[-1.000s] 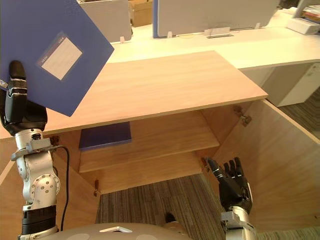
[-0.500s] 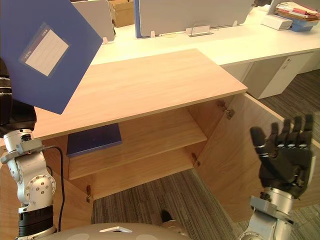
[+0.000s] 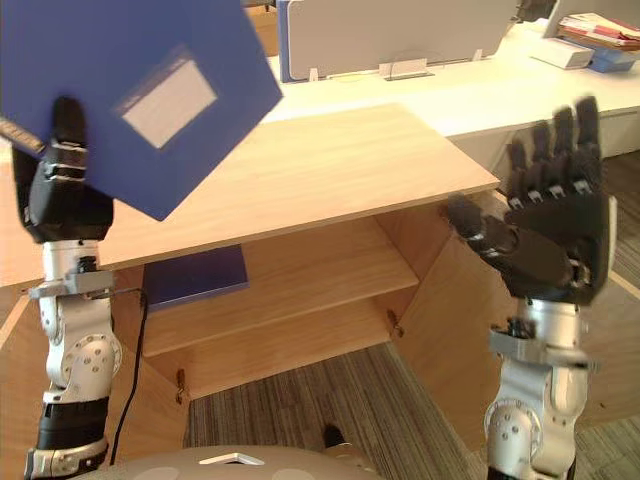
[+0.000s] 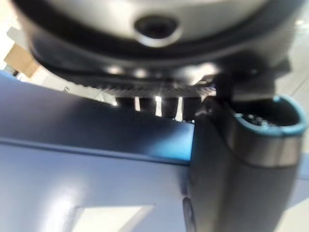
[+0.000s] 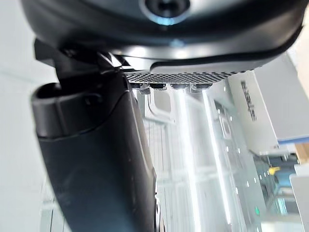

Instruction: Walk over to the cabinet, pick up the folder, carry it to the office cabinet, place the folder inside the office cabinet, then close the office cabinet door

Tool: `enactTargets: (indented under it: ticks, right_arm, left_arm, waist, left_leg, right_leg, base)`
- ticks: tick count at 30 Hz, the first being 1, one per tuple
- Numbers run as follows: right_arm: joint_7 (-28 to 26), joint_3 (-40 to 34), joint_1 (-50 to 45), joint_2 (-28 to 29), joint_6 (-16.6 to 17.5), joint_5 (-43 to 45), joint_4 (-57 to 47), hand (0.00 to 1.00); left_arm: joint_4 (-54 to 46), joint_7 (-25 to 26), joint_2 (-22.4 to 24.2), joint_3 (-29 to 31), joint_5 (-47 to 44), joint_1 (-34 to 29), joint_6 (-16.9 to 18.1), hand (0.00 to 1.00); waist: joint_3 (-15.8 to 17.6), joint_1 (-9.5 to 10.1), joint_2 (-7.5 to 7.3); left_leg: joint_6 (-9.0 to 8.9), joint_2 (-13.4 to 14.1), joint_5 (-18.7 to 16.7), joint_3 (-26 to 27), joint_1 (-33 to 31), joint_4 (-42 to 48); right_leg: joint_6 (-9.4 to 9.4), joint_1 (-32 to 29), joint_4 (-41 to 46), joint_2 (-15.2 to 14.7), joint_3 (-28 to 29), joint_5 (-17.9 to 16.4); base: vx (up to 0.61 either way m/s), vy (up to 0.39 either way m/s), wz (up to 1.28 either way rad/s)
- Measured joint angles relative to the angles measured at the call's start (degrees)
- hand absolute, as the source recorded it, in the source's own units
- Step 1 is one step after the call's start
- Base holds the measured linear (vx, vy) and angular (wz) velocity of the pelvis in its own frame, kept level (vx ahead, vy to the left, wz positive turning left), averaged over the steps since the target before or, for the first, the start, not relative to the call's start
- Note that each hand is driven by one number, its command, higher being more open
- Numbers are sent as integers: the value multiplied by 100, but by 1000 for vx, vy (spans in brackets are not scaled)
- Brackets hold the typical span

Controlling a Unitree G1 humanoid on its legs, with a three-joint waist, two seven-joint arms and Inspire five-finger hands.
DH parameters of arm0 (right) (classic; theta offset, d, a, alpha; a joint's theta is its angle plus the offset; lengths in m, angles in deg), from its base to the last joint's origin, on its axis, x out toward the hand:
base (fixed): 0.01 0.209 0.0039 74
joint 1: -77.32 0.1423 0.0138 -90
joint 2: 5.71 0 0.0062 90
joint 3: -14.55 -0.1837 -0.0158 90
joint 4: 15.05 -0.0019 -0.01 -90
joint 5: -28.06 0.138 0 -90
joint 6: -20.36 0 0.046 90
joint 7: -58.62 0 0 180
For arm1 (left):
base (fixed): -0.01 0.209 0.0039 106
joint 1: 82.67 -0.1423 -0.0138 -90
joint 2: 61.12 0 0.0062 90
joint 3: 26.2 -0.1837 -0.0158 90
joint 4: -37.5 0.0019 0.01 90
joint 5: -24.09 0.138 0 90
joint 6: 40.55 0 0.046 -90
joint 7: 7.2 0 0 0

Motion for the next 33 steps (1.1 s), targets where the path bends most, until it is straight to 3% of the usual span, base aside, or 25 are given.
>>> enactTargets:
  ticks: [4, 10, 21, 33]
  right_arm:
    - [-226, 459, 553, -658, -44, 0, 184, 100]
    - [-365, 943, 1106, -1104, -208, 75, 847, 100]
    - [-952, 2308, 2140, -2330, -468, 288, 1447, 100]
    - [-1075, 3430, 3287, -3785, -632, 235, 2036, 100]
  left_arm:
    - [21, -567, -471, -284, -65, 463, -58, 0]
    - [21, -1002, -813, -511, -65, 792, -57, 0]
    - [327, -1187, -1249, -886, -59, 1242, -39, 0]
    - [485, -1276, -1711, -1066, -63, 1362, 79, 0]
  waist:
    - [-24, 92, -10]
    - [-249, 183, -66]
    - [-340, 227, -174]
    - [-405, 220, -262]
  left_leg:
    - [5, 7, 5, -142, -6, 5]
    - [35, -14, 42, -346, -90, 2]
    - [22, -8, 87, -480, -100, -1]
    - [13, -7, 115, -487, -99, -18]
  right_leg:
    - [1, 82, -15, -37, -153, 1]
    - [1, 135, -65, -118, -411, 1]
    - [1, 252, -113, -161, -590, 1]
    - [0, 258, -124, -164, -617, 3]
  base:
    - [-30, -36, 15]
    - [-20, -28, 19]
    - [-36, -29, 8]
    - [-18, -16, 1]
